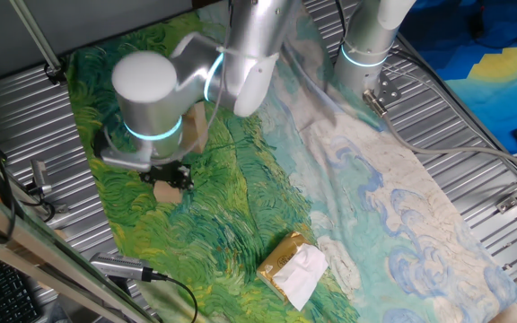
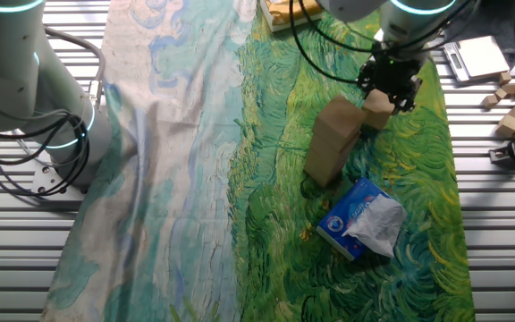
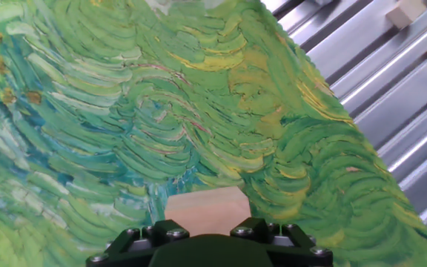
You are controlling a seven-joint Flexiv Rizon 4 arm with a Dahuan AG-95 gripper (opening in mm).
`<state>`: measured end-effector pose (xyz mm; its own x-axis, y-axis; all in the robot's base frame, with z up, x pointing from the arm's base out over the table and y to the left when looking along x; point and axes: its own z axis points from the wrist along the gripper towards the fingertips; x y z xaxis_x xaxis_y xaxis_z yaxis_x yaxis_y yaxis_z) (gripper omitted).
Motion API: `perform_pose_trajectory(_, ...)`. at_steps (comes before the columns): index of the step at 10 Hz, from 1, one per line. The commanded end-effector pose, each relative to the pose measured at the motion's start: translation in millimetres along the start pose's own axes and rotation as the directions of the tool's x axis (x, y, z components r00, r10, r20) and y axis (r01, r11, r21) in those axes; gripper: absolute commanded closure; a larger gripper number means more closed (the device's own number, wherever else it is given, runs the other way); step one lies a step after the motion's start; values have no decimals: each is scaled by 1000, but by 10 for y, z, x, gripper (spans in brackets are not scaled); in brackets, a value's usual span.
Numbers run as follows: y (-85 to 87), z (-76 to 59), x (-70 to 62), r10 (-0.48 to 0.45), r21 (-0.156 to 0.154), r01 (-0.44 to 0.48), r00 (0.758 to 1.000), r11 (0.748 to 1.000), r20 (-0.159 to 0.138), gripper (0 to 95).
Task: Stack the blocks in a vertical line of five
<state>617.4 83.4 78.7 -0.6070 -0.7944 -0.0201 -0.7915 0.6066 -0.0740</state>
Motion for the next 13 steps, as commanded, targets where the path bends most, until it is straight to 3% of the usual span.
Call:
perform_pose_trajectory(1, -17, -359, 74, 6, -22, -7, 1000, 1000, -24, 950)
perform_pose_trajectory(4, 107, -862, 171, 43, -37, -45, 998, 998, -48, 950)
perform_pose_trajectory(6, 202, -1078, 231, 42, -27, -45, 995, 999, -92, 950)
perform_pose_trajectory(7, 258, -1191, 335, 55, -31, -58, 993, 998, -105, 950)
perform_pose_trajectory(10, 450, -1388, 541, 119, -38, -123, 988, 992, -95, 950)
perform_pose_trajectory(11, 472, -1405, 546, 131, -26, -134, 986, 991, -107, 950)
perform_pose_trajectory(13, 464, -1395, 541, 148, -32, -152, 984, 988, -98, 950)
